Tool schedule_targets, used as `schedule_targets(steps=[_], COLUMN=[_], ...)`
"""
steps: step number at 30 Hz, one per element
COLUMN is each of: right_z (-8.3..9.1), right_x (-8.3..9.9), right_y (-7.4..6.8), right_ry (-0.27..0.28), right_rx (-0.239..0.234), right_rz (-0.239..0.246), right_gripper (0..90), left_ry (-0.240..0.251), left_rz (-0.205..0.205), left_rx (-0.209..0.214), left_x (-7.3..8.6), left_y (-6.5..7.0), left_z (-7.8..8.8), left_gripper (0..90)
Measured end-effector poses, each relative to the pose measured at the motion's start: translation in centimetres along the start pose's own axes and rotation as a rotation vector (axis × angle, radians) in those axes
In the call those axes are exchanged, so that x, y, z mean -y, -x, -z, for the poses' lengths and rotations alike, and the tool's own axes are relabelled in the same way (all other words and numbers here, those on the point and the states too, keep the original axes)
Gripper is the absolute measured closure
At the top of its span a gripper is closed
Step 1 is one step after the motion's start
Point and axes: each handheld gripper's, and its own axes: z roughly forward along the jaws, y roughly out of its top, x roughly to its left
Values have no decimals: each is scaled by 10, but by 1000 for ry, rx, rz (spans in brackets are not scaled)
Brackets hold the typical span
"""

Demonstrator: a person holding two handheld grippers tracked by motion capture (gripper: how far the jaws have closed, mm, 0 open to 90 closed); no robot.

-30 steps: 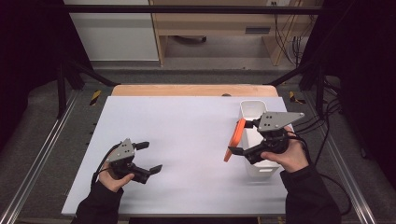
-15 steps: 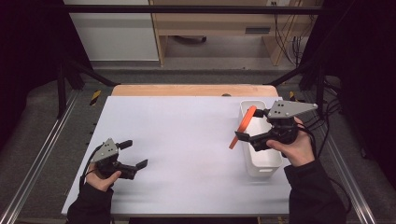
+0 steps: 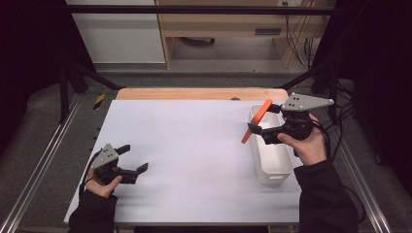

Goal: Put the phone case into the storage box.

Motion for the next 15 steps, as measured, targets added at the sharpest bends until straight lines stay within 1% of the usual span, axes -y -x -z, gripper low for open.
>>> schedule_targets(steps=[4, 7, 11, 15], right_z=[-1, -2, -3, -4], right_x=[-3, -6, -8, -9], right_y=[4, 7, 14, 22], right_ry=[-6, -15, -17, -16], right_rx=[28, 65, 125, 157], right_rz=[-15, -29, -63, -86], right_gripper=[158, 158, 158, 157], left_ry=[-5, -4, -3, -3], left_rz=[5, 8, 9, 13], left_rx=[2, 4, 6, 9], left_x=[1, 1, 1, 2], left_y=[-1, -1, -1, -1], left_z=[-1, -1, -1, -2], left_gripper=[0, 0, 0, 0])
